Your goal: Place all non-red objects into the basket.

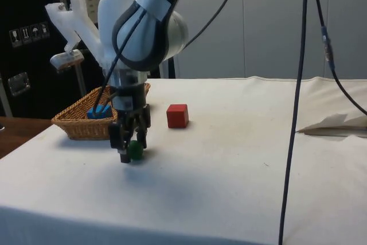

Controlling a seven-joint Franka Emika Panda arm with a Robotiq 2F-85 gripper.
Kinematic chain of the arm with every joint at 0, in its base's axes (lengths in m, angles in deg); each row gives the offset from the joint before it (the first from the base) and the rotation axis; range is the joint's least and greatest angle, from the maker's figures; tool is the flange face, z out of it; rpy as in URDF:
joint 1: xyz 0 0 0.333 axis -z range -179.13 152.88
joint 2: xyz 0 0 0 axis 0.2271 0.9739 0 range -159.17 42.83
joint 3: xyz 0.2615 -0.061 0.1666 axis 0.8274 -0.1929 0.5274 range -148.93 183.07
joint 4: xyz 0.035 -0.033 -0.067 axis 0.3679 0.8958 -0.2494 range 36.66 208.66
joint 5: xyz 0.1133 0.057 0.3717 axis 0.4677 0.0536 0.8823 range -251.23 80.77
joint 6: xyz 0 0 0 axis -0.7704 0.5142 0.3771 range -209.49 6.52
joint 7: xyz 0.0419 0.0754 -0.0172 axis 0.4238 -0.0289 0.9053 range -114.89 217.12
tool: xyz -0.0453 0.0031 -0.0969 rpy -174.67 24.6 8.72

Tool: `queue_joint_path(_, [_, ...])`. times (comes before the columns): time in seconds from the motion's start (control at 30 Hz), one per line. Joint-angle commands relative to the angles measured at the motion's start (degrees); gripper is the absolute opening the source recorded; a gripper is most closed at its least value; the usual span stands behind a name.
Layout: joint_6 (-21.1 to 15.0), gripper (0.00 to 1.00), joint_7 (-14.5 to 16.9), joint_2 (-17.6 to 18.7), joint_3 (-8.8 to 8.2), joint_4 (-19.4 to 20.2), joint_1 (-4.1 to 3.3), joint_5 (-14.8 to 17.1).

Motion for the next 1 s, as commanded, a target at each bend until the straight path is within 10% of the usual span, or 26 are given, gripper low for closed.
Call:
queue_joint_path(0.0, [-0.2,0.60,0.3,0.2,0.52,-0.3,0.40,0.6])
queue_joint_path(0.2, [-0.3,0.00,0.2,0.4,0.46,-0.4,0.34,0.6])
queue_joint_path(0.97, [4.2,0.00,-0.1,-6.6,-1.49,1.4,0.06,-0.9])
